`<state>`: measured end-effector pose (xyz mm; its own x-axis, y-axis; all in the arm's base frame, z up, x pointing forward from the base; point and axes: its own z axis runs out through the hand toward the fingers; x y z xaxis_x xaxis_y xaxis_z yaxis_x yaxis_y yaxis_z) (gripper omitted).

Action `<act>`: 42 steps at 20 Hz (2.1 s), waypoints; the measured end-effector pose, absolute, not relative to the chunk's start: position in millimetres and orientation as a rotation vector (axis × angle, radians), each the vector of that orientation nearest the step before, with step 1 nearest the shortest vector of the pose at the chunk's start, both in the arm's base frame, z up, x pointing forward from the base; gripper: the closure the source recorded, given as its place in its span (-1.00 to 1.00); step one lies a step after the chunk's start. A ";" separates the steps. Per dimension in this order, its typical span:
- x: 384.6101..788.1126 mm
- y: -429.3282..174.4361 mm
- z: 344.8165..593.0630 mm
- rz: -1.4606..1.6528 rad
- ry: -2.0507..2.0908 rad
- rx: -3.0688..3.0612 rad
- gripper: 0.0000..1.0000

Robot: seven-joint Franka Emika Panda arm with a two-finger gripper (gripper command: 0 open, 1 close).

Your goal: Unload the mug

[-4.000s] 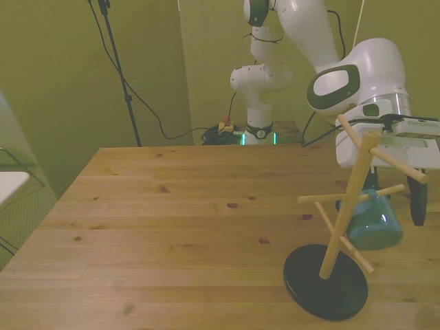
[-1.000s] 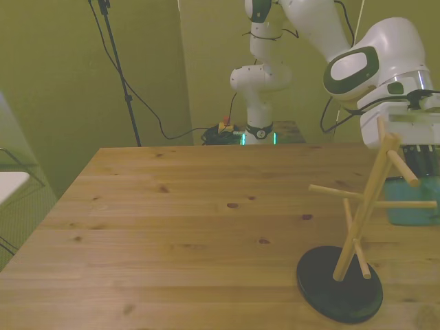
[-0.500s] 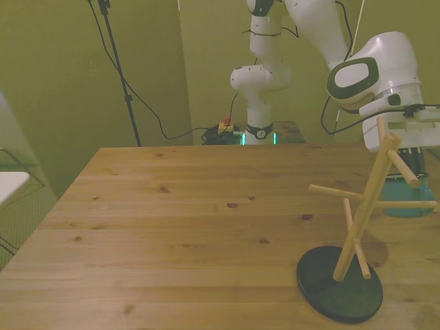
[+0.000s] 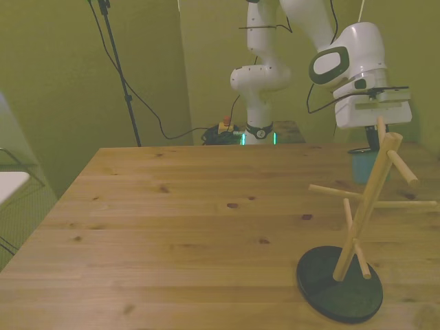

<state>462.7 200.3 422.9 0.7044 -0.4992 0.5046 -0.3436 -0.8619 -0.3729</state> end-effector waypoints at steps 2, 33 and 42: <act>451.2 190.8 423.4 -0.867 0.708 -2.670 1.00; 426.2 44.4 403.9 -0.432 1.150 -2.796 1.00; 453.9 34.4 393.0 -0.349 1.203 -2.812 1.00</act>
<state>453.9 34.4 393.0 0.6693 -0.7204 0.1821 -0.7059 -0.6929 -0.1468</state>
